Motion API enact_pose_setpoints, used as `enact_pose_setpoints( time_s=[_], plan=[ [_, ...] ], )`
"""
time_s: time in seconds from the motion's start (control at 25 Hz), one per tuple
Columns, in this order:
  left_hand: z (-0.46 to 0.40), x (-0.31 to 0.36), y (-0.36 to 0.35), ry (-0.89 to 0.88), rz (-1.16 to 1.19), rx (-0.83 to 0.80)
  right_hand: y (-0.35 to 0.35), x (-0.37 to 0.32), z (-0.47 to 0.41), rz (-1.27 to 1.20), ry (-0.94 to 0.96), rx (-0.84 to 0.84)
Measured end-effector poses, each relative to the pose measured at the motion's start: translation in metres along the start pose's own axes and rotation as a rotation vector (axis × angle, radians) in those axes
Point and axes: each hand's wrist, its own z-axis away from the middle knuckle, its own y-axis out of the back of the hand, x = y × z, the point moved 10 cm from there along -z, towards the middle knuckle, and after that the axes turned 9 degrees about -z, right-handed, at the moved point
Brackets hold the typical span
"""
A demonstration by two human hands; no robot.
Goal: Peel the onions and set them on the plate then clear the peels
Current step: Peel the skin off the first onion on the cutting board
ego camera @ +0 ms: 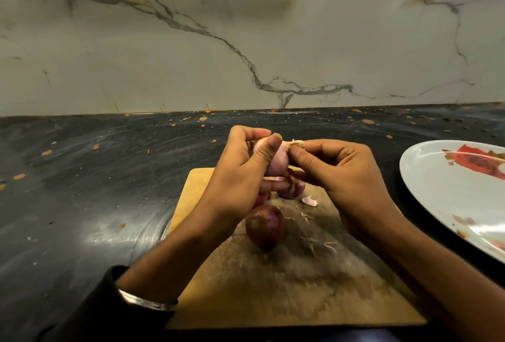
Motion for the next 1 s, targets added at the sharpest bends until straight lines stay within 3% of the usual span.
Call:
enact_pose_setpoints(
  time_s=[0.2, 0.52, 0.84, 1.0],
  plan=[
    [-0.001, -0.007, 0.0, 0.011, -0.026, 0.002, 0.004, 0.003, 0.001, -0.01, -0.055, 0.027],
    [0.003, 0.0, -0.007, -0.045, 0.031, -0.01, 0.004, -0.018, 0.005, 0.126, 0.089, 0.057],
    [-0.001, 0.001, -0.001, -0.078, 0.087, 0.012, 0.002, -0.004, 0.001, -0.059, -0.038, 0.025],
    [0.002, 0.0, -0.002, -0.084, -0.002, 0.007, 0.005, -0.01, 0.002, 0.005, 0.0, 0.052]
  ],
)
